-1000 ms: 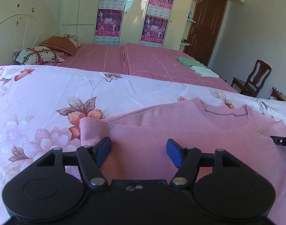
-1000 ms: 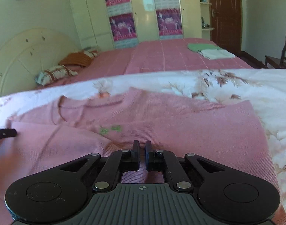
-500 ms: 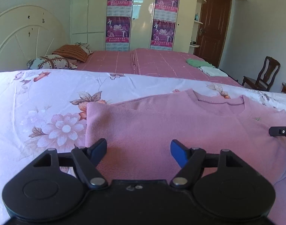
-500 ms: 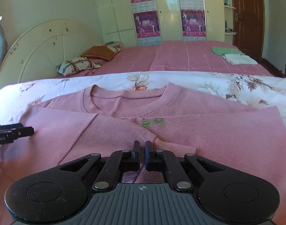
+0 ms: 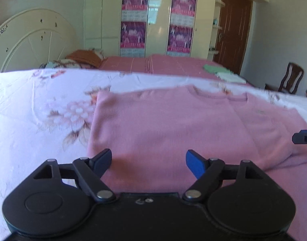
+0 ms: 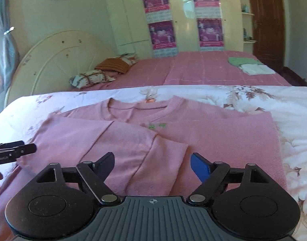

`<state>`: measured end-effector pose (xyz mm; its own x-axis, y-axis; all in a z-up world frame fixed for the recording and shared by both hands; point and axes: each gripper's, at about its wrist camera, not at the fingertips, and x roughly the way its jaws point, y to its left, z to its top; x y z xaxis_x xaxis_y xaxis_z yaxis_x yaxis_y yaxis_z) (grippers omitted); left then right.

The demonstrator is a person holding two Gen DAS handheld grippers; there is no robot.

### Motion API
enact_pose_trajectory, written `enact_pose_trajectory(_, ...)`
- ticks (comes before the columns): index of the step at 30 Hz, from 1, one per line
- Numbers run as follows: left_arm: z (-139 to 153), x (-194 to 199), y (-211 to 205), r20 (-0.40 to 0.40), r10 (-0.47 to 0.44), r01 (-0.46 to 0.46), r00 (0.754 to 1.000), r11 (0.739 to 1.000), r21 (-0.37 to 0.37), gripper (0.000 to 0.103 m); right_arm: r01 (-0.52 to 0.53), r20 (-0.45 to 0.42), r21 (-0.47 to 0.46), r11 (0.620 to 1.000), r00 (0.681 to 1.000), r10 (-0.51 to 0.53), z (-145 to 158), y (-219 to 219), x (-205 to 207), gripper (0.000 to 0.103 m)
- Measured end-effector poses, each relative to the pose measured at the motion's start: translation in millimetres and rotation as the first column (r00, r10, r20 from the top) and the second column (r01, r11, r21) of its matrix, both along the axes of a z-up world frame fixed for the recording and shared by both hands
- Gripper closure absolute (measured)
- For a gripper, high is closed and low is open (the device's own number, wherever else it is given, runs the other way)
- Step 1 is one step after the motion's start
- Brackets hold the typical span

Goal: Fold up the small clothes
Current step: 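Open both grippers and lift them off the folded sweatshirt, then grasp the sweatshirt hem with the left gripper while the right gripper grasps the hem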

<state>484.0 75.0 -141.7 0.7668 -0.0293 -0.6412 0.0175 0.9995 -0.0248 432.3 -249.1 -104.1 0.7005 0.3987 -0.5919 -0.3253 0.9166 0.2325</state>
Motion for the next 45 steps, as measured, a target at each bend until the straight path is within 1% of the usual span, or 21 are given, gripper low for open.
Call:
enact_pose_trajectory(1,-4.7,-2.2,-2.4,0.002,0.007,-0.007,1.000,1.000,0.019,0.022,-0.020,-0.034,-0.043,0.999,0.999,0.018,-7.7,4.2,0.5,0.038)
enact_pose_trajectory(2,-4.1,-5.1,-4.6,0.017,0.014,-0.015,1.000,0.999,0.029,0.023,-0.032,-0.075,-0.098,0.995,0.997,0.024,-17.3,8.4,2.3,0.048)
enact_pose_trajectory(3,-1.0,-7.5,-6.2,0.005,0.026,-0.026,1.000,0.999,0.030,0.026,-0.041,-0.070,-0.122,0.992,0.997,0.033,-23.9,9.5,-0.1,0.050)
enact_pose_trajectory(6,11.4,-25.3,-6.1,0.023,0.055,-0.055,0.998,0.998,0.010,0.027,-0.028,-0.072,-0.081,0.996,0.997,0.022,-14.7,-2.6,-6.8,0.050)
enact_pose_trajectory(8,16.1,-44.0,-5.9,0.016,0.074,-0.074,0.997,0.997,0.013,0.023,-0.001,-0.047,-0.032,0.999,0.999,-0.001,-6.1,-18.0,-18.1,0.050)
enact_pose_trajectory(10,16.6,-65.0,-3.8,-0.005,0.094,-0.094,0.996,0.995,0.023,0.016,0.013,-0.052,0.005,1.000,0.999,-0.013,-2.3,-34.9,-32.7,0.050)
enact_pose_trajectory(15,9.2,-125.6,10.5,-0.060,0.147,-0.143,0.987,0.988,0.064,0.010,0.056,-0.079,0.021,0.998,0.995,-0.054,-0.8,-78.4,-82.4,0.050)
enact_pose_trajectory(19,6.0,-166.4,29.1,-0.093,0.148,-0.146,0.985,0.989,0.029,0.012,0.153,-0.112,0.054,0.987,0.983,-0.147,3.2,-120.3,-124.8,0.050)
enact_pose_trajectory(20,6.9,-171.4,31.6,-0.094,0.143,-0.140,0.985,0.989,0.036,0.013,0.182,-0.136,0.078,0.980,0.976,-0.171,2.7,-131.6,-133.6,0.050)
enact_pose_trajectory(21,9.3,-175.1,34.7,-0.094,0.134,-0.130,0.986,0.990,0.046,0.018,0.222,-0.171,0.112,0.969,0.965,-0.201,1.8,-145.2,-143.7,0.050)
enact_pose_trajectory(22,11.4,-177.9,37.1,-0.094,0.126,-0.122,0.988,0.991,0.049,0.026,0.269,-0.209,0.151,0.951,0.949,-0.235,0.4,-158.5,-154.2,0.050)
enact_pose_trajectory(24,16.6,-183.0,43.7,-0.111,0.101,-0.099,0.989,0.995,0.027,0.032,0.363,-0.278,0.223,0.905,0.913,-0.298,-0.9,-181.4,-176.7,0.050)
enact_pose_trajectory(25,18.1,-187.0,47.8,-0.126,0.092,-0.092,0.988,0.996,0.002,0.032,0.412,-0.309,0.255,0.875,0.892,-0.330,0.5,-190.3,-191.5,0.050)
enact_pose_trajectory(27,20.0,-199.9,58.4,-0.153,0.056,-0.070,0.987,0.994,-0.089,0.031,0.456,-0.352,0.294,0.840,0.869,-0.348,1.3,-203.1,-218.9,0.050)
enact_pose_trajectory(30,21.4,-228.4,73.0,-0.172,0.019,-0.054,0.985,0.978,-0.201,0.032,0.457,-0.393,0.345,0.820,0.863,-0.316,1.5,-208.0,-258.0,0.050)
enact_pose_trajectory(32,21.0,-249.5,82.1,-0.175,-0.006,-0.043,0.985,0.960,-0.275,0.032,0.442,-0.434,0.384,0.811,0.861,-0.265,0.2,-206.0,-280.3,0.050)
enact_pose_trajectory(35,18.6,-274.5,93.9,-0.180,-0.048,-0.028,0.983,0.917,-0.398,0.032,0.416,-0.486,0.435,0.799,0.855,-0.181,-7.7,-190.3,-309.8,0.050)
enact_pose_trajectory(38,12.3,-289.6,107.9,-0.187,-0.083,-0.033,0.979,0.839,-0.544,0.032,0.410,-0.466,0.445,0.796,0.865,-0.186,-6.2,-176.5,-331.3,0.050)
enact_pose_trajectory(40,5.4,-292.7,115.8,-0.196,-0.097,-0.049,0.976,0.778,-0.627,0.032,0.425,-0.462,0.464,0.777,0.865,-0.197,-5.6,-174.5,-337.3,0.050)
enact_pose_trajectory(42,1.2,-290.7,118.8,-0.194,-0.092,-0.060,0.977,0.749,-0.660,0.032,0.442,-0.465,0.473,0.762,0.860,-0.210,-7.1,-176.8,-336.1,0.050)
enact_pose_trajectory(45,-3.6,-281.1,116.1,-0.185,-0.091,-0.063,0.978,0.725,-0.685,0.032,0.455,-0.469,0.490,0.743,0.857,-0.215,-11.0,-181.0,-325.4,0.050)
